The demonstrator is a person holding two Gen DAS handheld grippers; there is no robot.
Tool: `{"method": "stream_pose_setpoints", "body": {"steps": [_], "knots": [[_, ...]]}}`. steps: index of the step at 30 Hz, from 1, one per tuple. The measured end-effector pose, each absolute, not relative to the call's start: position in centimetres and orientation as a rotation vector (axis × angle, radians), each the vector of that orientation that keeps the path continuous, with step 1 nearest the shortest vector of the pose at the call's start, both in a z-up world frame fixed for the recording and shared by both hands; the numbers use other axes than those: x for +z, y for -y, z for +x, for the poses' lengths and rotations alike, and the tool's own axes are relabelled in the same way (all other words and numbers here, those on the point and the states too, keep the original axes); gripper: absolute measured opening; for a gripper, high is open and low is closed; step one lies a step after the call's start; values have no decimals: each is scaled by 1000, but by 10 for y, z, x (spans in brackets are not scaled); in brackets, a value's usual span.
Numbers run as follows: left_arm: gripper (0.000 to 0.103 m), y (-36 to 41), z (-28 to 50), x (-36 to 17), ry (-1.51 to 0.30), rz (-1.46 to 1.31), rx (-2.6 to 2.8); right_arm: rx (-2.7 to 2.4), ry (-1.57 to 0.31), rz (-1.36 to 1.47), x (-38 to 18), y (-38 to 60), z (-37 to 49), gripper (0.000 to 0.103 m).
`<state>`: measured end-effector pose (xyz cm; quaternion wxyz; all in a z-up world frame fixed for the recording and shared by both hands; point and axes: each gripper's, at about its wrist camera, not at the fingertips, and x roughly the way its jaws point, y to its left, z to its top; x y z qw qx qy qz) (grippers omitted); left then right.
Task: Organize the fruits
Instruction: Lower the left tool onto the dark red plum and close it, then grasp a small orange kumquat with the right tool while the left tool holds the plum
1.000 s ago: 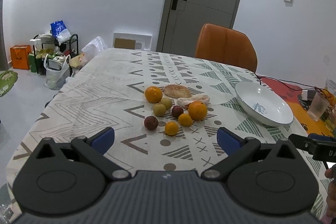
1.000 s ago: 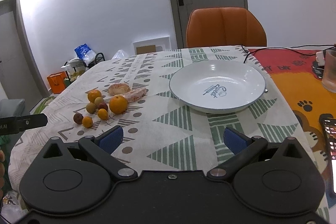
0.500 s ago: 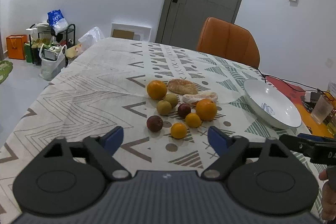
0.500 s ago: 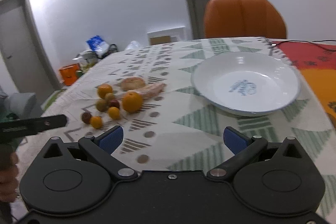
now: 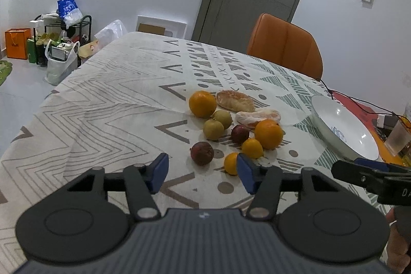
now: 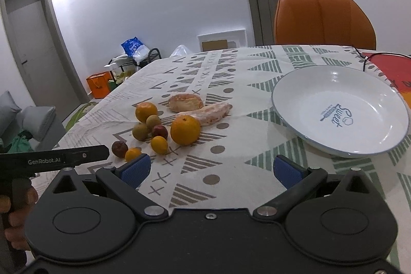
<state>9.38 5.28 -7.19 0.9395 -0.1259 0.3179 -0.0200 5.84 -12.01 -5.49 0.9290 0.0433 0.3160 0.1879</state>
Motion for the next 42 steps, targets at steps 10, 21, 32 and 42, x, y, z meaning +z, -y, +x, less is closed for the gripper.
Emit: {"method": "stream_pose_setpoints", "body": {"steps": [10,21,32,42], "knots": [[44,-61,118,-84,-675,-273,-70,385,-658,83,-61,99,69,103],[22,-61,125,-89,-681,-238,-74,379,-655,85,-63,89,76,103],[22,-77,116,-74,-655,-238,-32,400,-663,94,-73,78,91,83],[22,-94,112,-70,-647,-252,15,473,-705,97,-81,59,105,53]]}}
